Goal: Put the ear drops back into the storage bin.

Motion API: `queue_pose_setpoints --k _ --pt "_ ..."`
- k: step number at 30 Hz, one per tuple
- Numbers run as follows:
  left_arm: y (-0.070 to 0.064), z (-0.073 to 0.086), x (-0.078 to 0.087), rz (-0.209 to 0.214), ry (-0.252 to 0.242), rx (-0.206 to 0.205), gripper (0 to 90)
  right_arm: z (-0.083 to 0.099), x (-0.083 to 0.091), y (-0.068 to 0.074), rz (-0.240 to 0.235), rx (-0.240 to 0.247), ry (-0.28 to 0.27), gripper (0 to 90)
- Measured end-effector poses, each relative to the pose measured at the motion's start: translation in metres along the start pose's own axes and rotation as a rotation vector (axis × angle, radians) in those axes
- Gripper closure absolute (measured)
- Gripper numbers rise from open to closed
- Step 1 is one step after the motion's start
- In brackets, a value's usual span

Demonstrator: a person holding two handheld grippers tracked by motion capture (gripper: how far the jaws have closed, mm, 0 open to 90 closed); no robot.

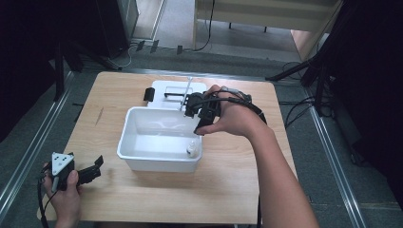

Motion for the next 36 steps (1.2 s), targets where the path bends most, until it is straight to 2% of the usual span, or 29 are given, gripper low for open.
queue_pose_setpoints --k 18,36 --pt "0.000 0.000 0.000 -0.002 -0.001 -0.006 0.0 0.057 0.020 -0.006 0.046 -0.087 -0.006 41.3" --pt "-0.001 0.000 0.000 -0.005 -0.005 -0.014 0.0 0.119 0.015 -0.006 0.048 -0.183 -0.026 40.0"
Point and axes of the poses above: each handheld gripper's, and its own axes: x roughly backward along the jaws, z roughly out of its underside, y roughly to its left, the point moved 10 cm from there along -x, roughly forward along the jaws, and after that the axes turned 14 degrees about -z, right-handed, at the moved point
